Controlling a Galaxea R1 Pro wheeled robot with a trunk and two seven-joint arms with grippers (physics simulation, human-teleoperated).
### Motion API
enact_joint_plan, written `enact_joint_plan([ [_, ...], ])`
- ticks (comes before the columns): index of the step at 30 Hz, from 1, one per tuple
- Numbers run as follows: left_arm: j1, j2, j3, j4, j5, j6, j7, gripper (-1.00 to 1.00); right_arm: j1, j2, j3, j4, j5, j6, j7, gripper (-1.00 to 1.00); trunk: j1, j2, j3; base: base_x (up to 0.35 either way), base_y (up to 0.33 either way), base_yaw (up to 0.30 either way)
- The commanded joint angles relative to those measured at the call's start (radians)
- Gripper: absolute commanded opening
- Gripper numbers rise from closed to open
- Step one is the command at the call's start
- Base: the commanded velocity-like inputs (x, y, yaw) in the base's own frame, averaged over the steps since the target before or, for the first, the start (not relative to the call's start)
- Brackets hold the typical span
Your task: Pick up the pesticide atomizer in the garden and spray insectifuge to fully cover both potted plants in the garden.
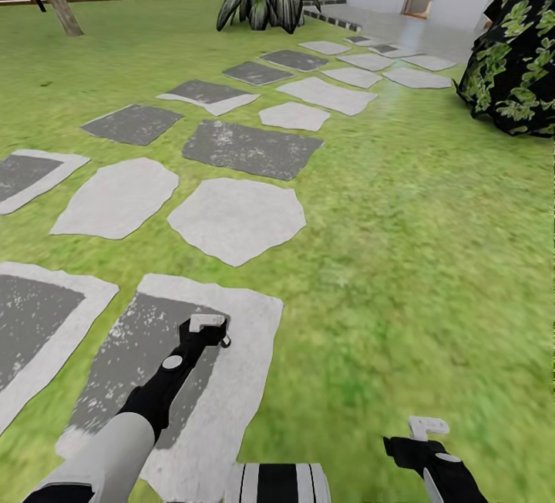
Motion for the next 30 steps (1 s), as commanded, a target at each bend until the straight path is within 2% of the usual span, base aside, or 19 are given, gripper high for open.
enact_joint_plan([
  [1, -0.001, -0.002, 0.001, 0.001, -0.006, -0.005, -0.001, 1.0, 0.0, 0.0, 0.0, -0.001, 0.0, 0.005, 0.0, 1.0, 0.0, 0.0, -0.001, -0.079, -0.244, 0.0],
  [6, -0.001, -0.004, 0.001, 0.001, -0.005, -0.008, 0.0, 1.0, 0.0, 0.0, 0.0, -0.001, 0.0, 0.005, 0.0, 1.0, 0.0, 0.0, -0.003, -0.066, -0.242, 0.0],
  [15, -0.001, -0.004, 0.001, 0.001, -0.006, -0.008, 0.0, 1.0, 0.0, 0.0, 0.001, -0.001, 0.001, 0.005, 0.0, 1.0, 0.0, 0.0, -0.006, -0.003, -0.027, 0.008],
  [25, -0.001, -0.004, 0.002, 0.001, -0.006, -0.011, -0.001, 1.0, 0.0, 0.0, 0.0, -0.001, 0.003, 0.005, 0.0, 1.0, 0.0, 0.0, -0.014, 0.017, -0.012, 0.18],
  [30, -0.001, -0.004, 0.002, 0.001, -0.006, -0.011, -0.001, 1.0, 0.0, 0.0, -0.002, -0.001, 0.003, 0.005, 0.0, 1.0, 0.0, 0.0, -0.015, 0.0, 0.0, 0.038],
])
